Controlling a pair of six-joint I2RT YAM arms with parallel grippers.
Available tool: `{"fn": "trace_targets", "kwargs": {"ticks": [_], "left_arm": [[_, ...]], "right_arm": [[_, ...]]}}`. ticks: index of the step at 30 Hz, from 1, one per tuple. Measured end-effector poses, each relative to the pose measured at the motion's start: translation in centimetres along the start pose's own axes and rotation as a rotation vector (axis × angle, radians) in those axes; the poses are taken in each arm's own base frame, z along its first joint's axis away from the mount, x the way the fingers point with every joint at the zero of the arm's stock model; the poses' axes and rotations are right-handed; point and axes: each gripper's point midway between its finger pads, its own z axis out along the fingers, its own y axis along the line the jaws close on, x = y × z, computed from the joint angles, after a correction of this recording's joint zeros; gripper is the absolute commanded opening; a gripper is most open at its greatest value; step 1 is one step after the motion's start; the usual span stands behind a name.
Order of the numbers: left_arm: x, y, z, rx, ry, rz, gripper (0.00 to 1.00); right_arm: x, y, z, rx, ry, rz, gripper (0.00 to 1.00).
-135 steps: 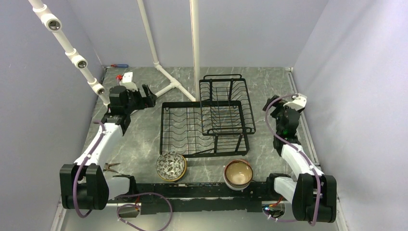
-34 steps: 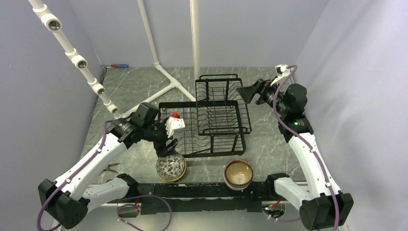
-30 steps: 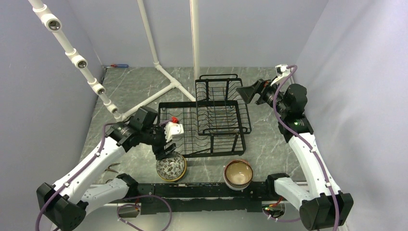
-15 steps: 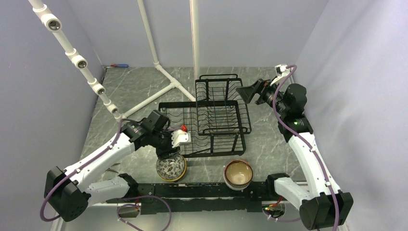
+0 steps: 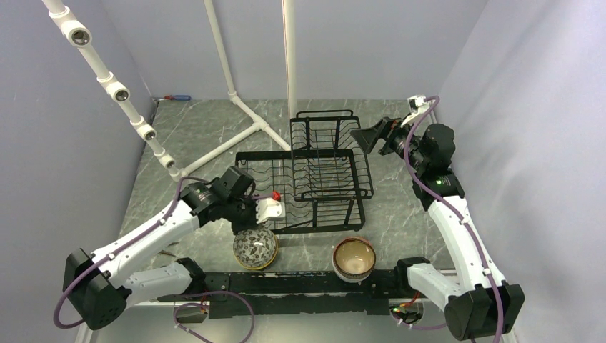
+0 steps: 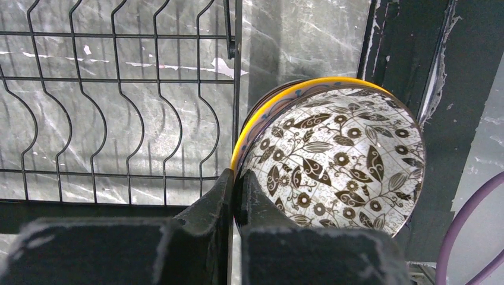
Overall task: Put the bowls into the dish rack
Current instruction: Pick up the bowl from the center of the board.
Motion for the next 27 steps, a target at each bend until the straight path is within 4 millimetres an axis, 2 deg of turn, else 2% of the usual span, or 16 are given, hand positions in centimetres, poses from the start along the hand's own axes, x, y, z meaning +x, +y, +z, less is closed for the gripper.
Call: {"fn": "trace_targets", "kwargs": {"ticks": [16, 22, 27], "left_arm": [[-0.5, -0.2, -2.1, -0.049, -0.024, 0.011, 0.03], [-1.7, -0.3, -4.0, -0.107, -0.106, 0.03, 0.03], [-3.8, 0.2, -6.7, -0.205, -0.222, 0.048, 0.03]], "right_arm": [[0.2, -0.2, 0.2, 0.003, 0.008, 0.006, 1.0], [0.4, -0.4, 0.3, 0.005, 0.014, 0.009, 1.0], [0.5, -0.4, 0.4, 0.002, 0.019, 0.013, 1.0]]}}
